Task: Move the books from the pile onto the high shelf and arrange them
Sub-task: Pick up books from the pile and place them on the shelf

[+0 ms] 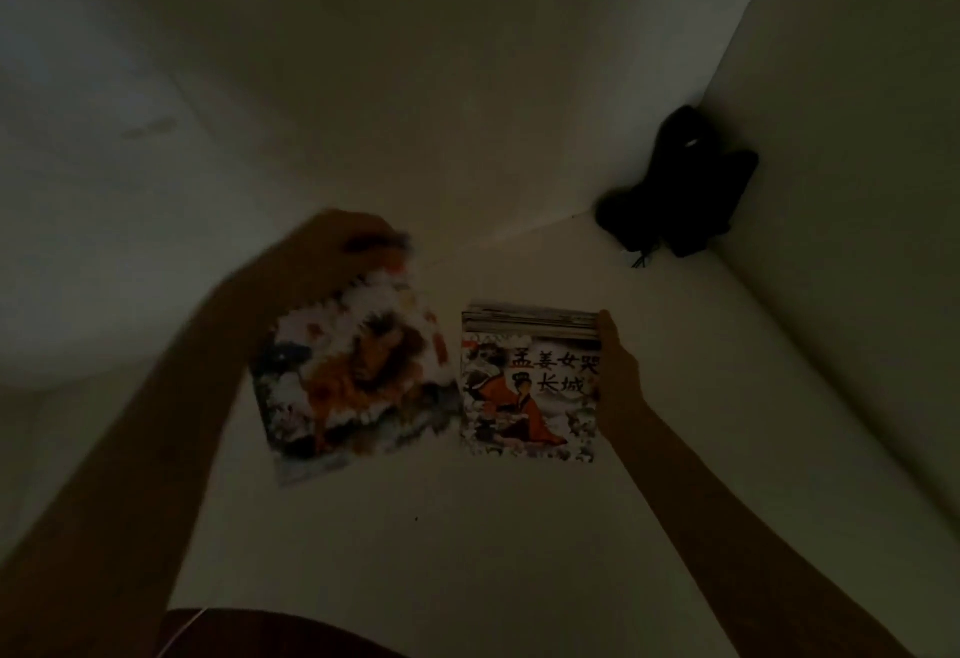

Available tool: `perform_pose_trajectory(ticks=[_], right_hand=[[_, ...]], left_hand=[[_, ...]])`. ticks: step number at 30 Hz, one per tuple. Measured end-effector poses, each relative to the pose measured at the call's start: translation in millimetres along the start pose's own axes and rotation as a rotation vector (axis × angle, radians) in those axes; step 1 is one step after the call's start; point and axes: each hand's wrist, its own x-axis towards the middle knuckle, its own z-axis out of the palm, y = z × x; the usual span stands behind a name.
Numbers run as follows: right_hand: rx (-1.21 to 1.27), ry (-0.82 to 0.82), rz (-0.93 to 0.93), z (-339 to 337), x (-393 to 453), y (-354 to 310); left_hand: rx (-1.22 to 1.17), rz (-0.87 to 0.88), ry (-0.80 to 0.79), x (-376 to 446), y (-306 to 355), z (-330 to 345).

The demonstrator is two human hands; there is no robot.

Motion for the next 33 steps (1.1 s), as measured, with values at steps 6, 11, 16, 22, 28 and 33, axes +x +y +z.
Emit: perform_pose_trajectory(ticks=[6, 11, 16, 22, 28, 33], right_hand=[[0.031, 0.030, 0.150, -1, 21, 0], [0.051, -0.051, 0.217, -13, 46, 18], [0.125, -0.116, 0.297, -32, 81, 46], [0.163, -0.190, 0.337, -28, 55, 25], [0.052, -0.389, 0.181, -41, 46, 27], [-0.062, -0.380, 0.131, -53, 44, 40]], left_hand=[[0.119, 0.229, -0.313, 38, -2, 134], [0.069, 0.292, -0.311, 67, 0, 192], [-0.207, 0.081, 0.213, 69, -19, 183], [-0.487, -0.608, -0.028, -14, -74, 193], [0.086, -0.335, -0.246, -55, -89, 228], [-0.219, -0.368, -0.046, -18, -66, 239]])
